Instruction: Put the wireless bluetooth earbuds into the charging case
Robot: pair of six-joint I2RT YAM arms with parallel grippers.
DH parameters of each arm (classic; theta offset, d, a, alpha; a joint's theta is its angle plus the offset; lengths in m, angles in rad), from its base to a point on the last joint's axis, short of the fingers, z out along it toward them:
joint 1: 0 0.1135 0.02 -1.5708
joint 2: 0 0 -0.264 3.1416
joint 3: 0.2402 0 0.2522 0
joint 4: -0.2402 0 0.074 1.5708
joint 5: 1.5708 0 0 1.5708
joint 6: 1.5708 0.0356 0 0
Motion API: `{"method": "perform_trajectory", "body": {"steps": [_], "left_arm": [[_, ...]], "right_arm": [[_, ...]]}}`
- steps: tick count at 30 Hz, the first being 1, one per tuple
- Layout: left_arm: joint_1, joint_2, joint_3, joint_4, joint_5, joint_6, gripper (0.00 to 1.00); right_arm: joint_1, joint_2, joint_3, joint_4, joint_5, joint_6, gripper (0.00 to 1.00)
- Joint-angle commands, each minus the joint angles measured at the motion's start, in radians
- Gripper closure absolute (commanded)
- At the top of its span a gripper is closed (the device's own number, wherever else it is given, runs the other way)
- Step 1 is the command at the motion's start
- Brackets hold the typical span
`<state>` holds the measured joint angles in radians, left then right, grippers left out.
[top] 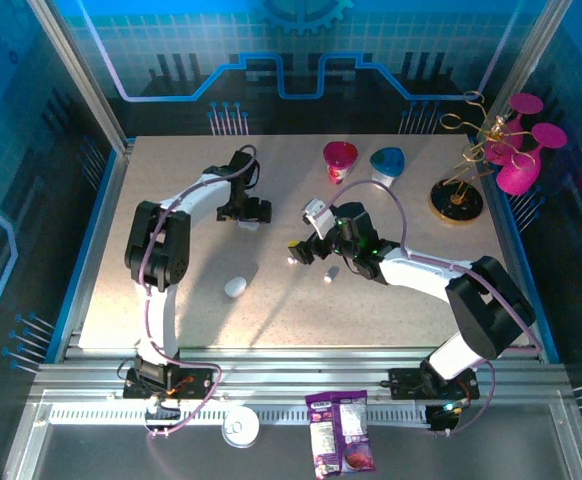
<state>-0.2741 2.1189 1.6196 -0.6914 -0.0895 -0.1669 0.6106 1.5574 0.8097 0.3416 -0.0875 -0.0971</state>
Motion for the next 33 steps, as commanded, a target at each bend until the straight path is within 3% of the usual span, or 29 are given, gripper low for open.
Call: {"method": "perform_trajectory", "body": {"steps": [1, 6, 15, 19, 25, 29, 33], "left_arm": [[-0.005, 0.046, 0.055, -0.067, -0.036, 0.052, 0.08], [-0.015, 0.079, 0.082, -0.074, -0.03, 0.061, 0.12], [-0.052, 0.085, 0.084, -0.089, -0.018, 0.051, 0.36], [-0.08, 0.075, 0.086, -0.098, -0.011, 0.036, 0.37], [-0.136, 0.051, 0.07, -0.102, 0.024, 0.0, 0.3], [-0.154, 0.037, 0.051, -0.094, 0.04, -0.022, 0.15], [-0.137, -0.013, 0.003, -0.039, 0.078, -0.052, 0.08]], "right_arm": [[0.016, 0.017, -0.012, 0.011, -0.013, 0.022, 0.0], [0.017, 0.029, -0.004, 0.017, -0.015, 0.031, 0.0], [0.017, 0.049, 0.0, 0.033, -0.014, 0.053, 0.0], [0.016, 0.05, -0.001, 0.036, -0.01, 0.059, 0.0], [-0.004, 0.042, -0.034, 0.093, -0.034, 0.122, 0.0], [-0.027, 0.021, -0.064, 0.135, -0.055, 0.165, 0.0], [-0.04, 0.006, -0.076, 0.14, -0.068, 0.159, 0.0]]}}
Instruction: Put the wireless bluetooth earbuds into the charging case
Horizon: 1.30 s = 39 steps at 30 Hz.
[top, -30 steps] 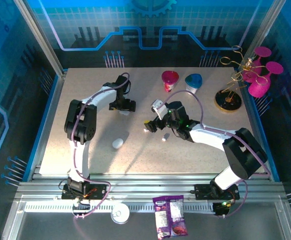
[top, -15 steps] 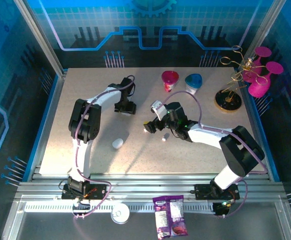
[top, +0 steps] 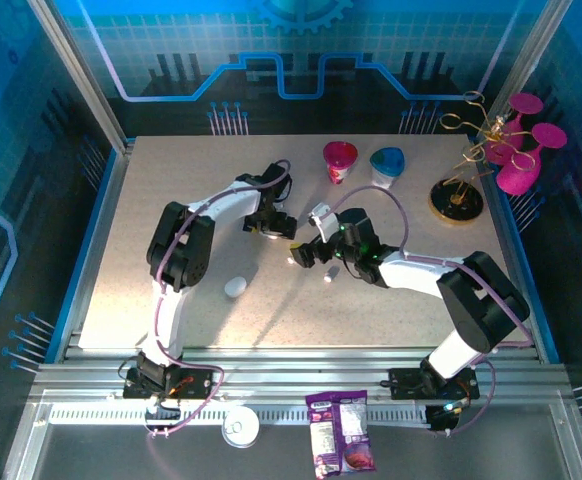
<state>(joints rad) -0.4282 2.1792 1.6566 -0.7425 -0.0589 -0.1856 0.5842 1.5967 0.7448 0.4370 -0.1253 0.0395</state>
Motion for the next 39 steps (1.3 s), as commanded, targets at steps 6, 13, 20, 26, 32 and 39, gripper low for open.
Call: {"method": "perform_trajectory", "body": {"steps": [6, 13, 20, 26, 32, 39], "left_arm": [[0.111, -0.233, -0.182, 0.159, 0.193, -0.108, 0.06], [0.254, -0.41, -0.35, 0.22, 0.195, -0.15, 0.05], [0.342, -0.574, -0.508, 0.246, 0.159, -0.175, 0.03], [0.397, -0.661, -0.601, 0.287, 0.196, -0.208, 0.04], [0.404, -0.669, -0.621, 0.288, 0.201, -0.2, 0.04], [0.404, -0.656, -0.631, 0.308, 0.221, -0.2, 0.04]], "right_arm": [[-0.004, 0.027, 0.025, 0.047, -0.027, -0.02, 0.0], [0.026, 0.178, 0.225, -0.1, 0.014, -0.009, 0.0], [0.05, 0.328, 0.483, -0.412, 0.018, -0.04, 0.0], [0.081, 0.459, 0.693, -0.658, 0.005, -0.086, 0.08], [0.097, 0.564, 0.863, -0.827, 0.062, -0.088, 0.23], [0.103, 0.677, 1.03, -0.972, 0.098, -0.081, 0.28]]}}
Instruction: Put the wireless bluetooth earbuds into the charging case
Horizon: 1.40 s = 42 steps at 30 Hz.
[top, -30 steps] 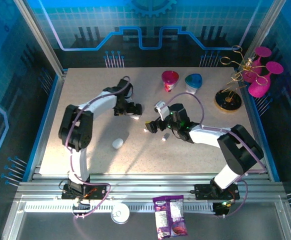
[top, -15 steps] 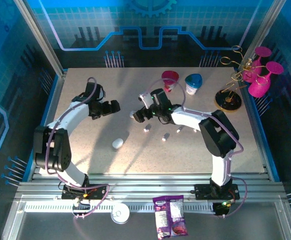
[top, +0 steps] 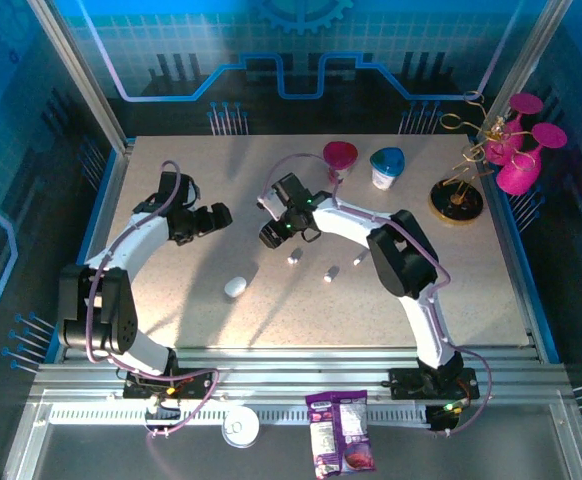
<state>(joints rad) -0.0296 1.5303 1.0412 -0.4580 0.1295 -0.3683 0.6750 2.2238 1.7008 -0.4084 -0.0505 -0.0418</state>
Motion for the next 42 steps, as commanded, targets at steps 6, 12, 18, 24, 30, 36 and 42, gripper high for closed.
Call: {"method": "perform_trajectory", "body": {"steps": [6, 12, 18, 24, 30, 36, 42], "left_arm": [[0.007, -0.008, -0.021, 0.022, 0.032, -0.012, 0.04], [0.005, -0.015, -0.027, 0.018, 0.028, -0.008, 0.04], [0.005, -0.01, -0.03, 0.024, 0.042, -0.014, 0.04], [0.005, -0.017, -0.033, 0.031, 0.076, -0.023, 0.03], [-0.006, -0.055, -0.044, 0.051, 0.196, -0.033, 0.02], [-0.077, -0.133, -0.034, 0.007, 0.316, -0.019, 0.01], [-0.211, -0.23, -0.037, 0.058, 0.447, 0.083, 0.07]], "right_arm": [[0.014, 0.125, 0.171, -0.166, 0.028, -0.001, 0.27], [0.018, 0.16, 0.199, -0.179, 0.027, -0.01, 0.34], [0.023, 0.143, 0.165, -0.16, 0.033, -0.022, 0.51], [0.023, 0.063, 0.085, -0.095, 0.031, -0.03, 0.61], [0.023, -0.152, -0.22, 0.263, 0.059, -0.057, 0.64], [0.023, -0.382, -0.501, 0.532, 0.02, -0.147, 0.65], [0.024, -0.561, -0.666, 0.62, -0.011, -0.347, 0.68]]}}
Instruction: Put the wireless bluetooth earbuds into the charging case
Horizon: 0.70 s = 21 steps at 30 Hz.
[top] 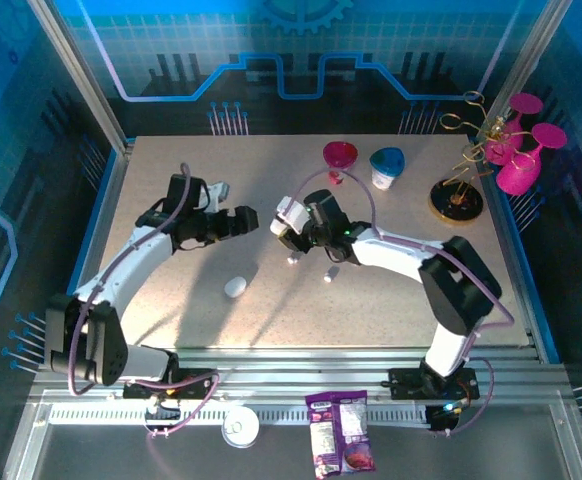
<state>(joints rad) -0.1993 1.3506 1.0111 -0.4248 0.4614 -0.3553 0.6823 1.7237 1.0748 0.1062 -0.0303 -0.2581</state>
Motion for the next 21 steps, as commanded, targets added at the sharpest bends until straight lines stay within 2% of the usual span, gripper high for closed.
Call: {"method": "perform_trajectory", "body": {"steps": [1, 2, 6, 9, 16, 21], "left_arm": [[-0.057, -0.066, -0.024, 0.068, 0.133, 0.08, 0.12], [-0.069, -0.082, -0.045, 0.117, 0.144, 0.084, 0.16], [-0.114, -0.143, -0.142, 0.337, 0.165, 0.074, 0.19], [-0.126, -0.167, -0.177, 0.44, 0.149, 0.029, 0.22], [-0.127, -0.187, -0.199, 0.537, 0.077, -0.036, 0.43], [-0.127, -0.192, -0.208, 0.575, 0.103, -0.043, 0.55]], "right_arm": [[0.016, -0.081, -0.044, 0.089, -0.035, -0.148, 0.68], [0.017, -0.098, -0.046, 0.079, -0.039, -0.159, 0.68], [0.02, -0.169, -0.057, 0.062, -0.072, -0.162, 0.68], [0.021, -0.215, -0.065, 0.062, -0.116, -0.14, 0.68], [0.021, -0.266, -0.067, 0.077, -0.203, -0.088, 0.68], [0.021, -0.282, -0.066, 0.083, -0.226, -0.068, 0.68]]}}
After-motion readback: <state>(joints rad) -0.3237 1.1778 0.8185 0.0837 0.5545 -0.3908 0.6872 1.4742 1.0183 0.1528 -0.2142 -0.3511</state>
